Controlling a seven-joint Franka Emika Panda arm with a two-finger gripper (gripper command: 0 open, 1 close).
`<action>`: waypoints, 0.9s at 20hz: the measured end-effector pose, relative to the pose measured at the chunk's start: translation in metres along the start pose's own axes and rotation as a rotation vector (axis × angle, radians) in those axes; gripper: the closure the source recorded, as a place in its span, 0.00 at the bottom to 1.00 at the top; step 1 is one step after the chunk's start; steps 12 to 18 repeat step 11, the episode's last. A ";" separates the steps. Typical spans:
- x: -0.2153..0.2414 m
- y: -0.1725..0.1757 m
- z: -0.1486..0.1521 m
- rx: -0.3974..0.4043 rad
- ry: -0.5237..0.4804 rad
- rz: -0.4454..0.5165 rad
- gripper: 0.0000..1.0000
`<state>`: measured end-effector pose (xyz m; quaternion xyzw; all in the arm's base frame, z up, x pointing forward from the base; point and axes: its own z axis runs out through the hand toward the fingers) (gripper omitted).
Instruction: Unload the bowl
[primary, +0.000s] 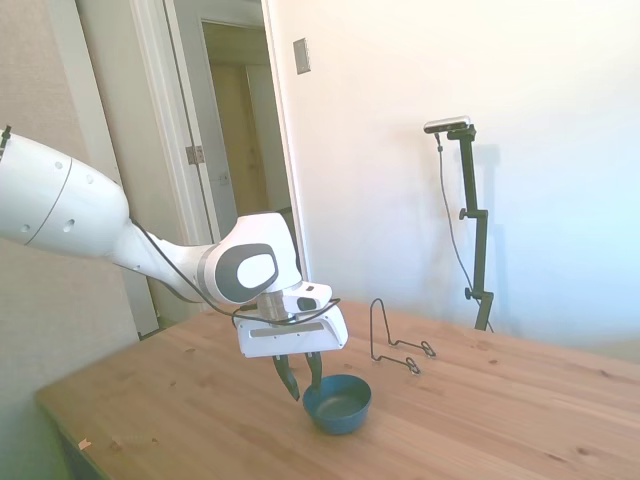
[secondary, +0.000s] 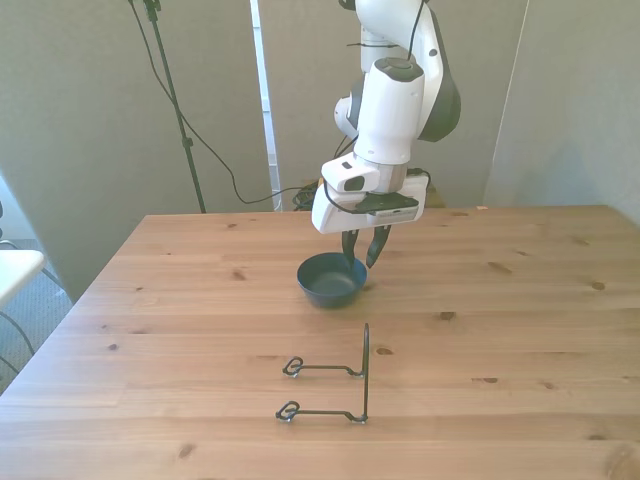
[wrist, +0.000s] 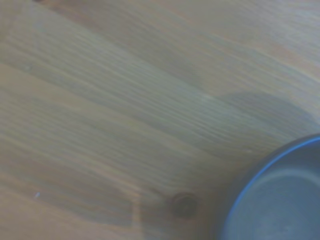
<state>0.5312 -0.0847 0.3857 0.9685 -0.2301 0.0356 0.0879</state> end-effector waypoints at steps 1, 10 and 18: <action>0.000 -0.001 -0.002 -0.008 0.010 0.034 0.00; 0.002 0.008 -0.064 0.061 0.110 0.256 0.00; 0.000 0.012 -0.075 0.082 0.119 0.270 0.00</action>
